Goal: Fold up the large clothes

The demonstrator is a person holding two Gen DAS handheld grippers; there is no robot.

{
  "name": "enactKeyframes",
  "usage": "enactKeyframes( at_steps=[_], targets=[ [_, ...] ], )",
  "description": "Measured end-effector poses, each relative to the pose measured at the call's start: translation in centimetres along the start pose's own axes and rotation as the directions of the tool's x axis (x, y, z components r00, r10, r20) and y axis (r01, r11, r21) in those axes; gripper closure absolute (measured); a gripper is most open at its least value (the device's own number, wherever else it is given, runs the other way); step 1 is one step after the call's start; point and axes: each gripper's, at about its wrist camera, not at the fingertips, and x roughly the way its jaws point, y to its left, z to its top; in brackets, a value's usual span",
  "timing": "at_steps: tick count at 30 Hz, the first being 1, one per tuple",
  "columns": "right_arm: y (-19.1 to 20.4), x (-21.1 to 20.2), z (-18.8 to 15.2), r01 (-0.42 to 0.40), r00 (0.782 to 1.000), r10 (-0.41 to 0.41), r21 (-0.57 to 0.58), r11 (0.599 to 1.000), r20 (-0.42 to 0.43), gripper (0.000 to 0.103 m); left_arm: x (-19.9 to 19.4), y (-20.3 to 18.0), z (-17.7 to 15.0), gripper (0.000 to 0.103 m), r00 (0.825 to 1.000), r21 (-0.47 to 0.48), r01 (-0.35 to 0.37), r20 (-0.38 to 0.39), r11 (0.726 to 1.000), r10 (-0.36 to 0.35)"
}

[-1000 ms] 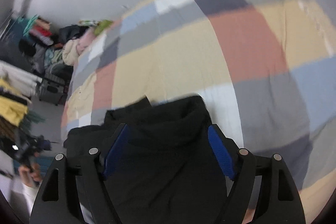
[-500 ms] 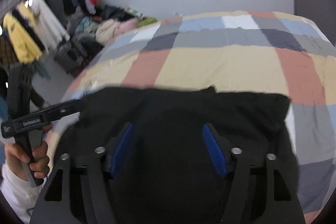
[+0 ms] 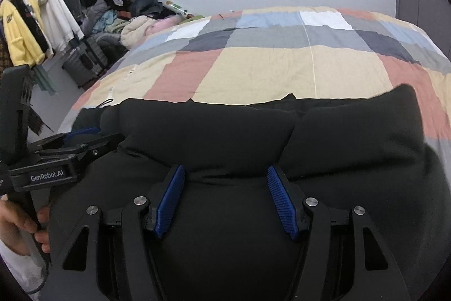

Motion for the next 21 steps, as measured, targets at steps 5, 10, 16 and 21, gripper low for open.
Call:
enactKeyframes(
  at_steps=[5,10,16,21],
  targets=[
    [-0.1,0.8,-0.7,0.006,1.0,-0.006,-0.009,1.0,0.0,0.042,0.9,-0.2,-0.3,0.014,1.0,0.007,-0.03,-0.002,1.0,0.03],
    [0.0,0.3,-1.1,0.016,1.0,-0.016,-0.011,1.0,-0.009,0.042,0.6,-0.2,-0.5,0.014,1.0,0.002,-0.028,-0.007,1.0,0.028],
    [-0.2,-3.7,-1.4,0.049,0.998,-0.049,-0.023,0.999,0.027,0.042,-2.5,2.3,-0.7,0.014,1.0,-0.062,-0.007,0.0,0.998,0.007],
    [-2.3,-7.7,-1.7,0.132,0.989,-0.131,-0.017,0.991,0.069,0.028,-5.9,6.7,-0.6,0.014,0.999,-0.143,-0.046,0.017,0.989,0.049]
  ],
)
